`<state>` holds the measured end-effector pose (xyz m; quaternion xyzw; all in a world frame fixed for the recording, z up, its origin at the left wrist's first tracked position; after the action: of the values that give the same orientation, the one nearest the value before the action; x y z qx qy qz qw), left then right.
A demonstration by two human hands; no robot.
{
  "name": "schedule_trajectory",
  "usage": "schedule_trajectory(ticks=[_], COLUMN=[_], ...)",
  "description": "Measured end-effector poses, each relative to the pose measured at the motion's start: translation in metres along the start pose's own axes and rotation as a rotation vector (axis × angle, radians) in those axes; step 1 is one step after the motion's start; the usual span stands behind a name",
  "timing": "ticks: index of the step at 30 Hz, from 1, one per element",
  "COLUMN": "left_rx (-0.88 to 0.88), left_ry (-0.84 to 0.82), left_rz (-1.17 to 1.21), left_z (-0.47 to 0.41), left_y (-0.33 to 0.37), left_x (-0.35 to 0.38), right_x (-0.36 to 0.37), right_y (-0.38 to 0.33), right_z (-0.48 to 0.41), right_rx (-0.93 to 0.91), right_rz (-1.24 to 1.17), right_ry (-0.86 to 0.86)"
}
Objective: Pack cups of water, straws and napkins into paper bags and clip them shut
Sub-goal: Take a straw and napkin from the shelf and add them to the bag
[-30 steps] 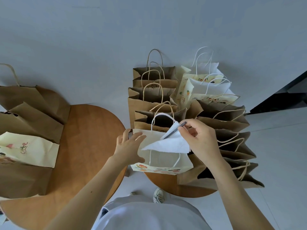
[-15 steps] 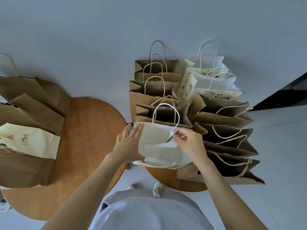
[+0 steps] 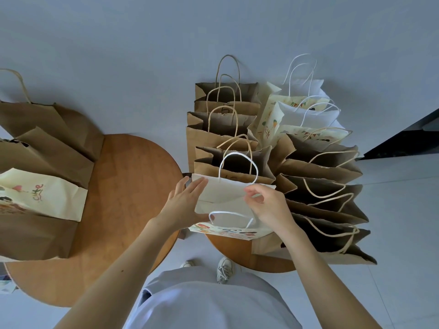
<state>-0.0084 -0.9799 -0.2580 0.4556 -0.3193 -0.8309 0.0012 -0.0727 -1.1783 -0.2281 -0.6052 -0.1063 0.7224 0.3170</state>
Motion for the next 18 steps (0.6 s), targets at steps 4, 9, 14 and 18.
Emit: schedule_trajectory(ticks=[4, 9, 14, 18], left_rx=[-0.006, -0.017, -0.109, -0.275], left_ry=[0.072, 0.281, 0.589, 0.736], left_rz=[0.082, 0.208, 0.217, 0.219], left_z=[0.009, 0.039, 0.112, 0.189], left_y=[0.009, 0.025, -0.005, -0.032], left_x=[-0.016, -0.053, -0.073, -0.073], right_x=[-0.014, -0.034, -0.018, 0.022], right_y=[-0.012, -0.048, -0.110, -0.168], right_z=[0.001, -0.004, -0.010, 0.014], right_rx=[-0.070, -0.284, -0.552, -0.750], right_rz=[-0.021, 0.008, 0.097, 0.135], right_ry=[0.033, 0.032, -0.052, -0.172])
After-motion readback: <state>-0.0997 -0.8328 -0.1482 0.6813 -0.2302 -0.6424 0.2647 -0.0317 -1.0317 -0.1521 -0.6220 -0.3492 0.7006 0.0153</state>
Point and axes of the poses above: each hand's wrist, its own z-axis away from the middle knuckle, its own x-axis out of the palm, y = z × x, the point moved 1 cm from there along -z, towards the middle knuckle, and after that the axes turned 11 degrees about z, right-handed, at the moved point
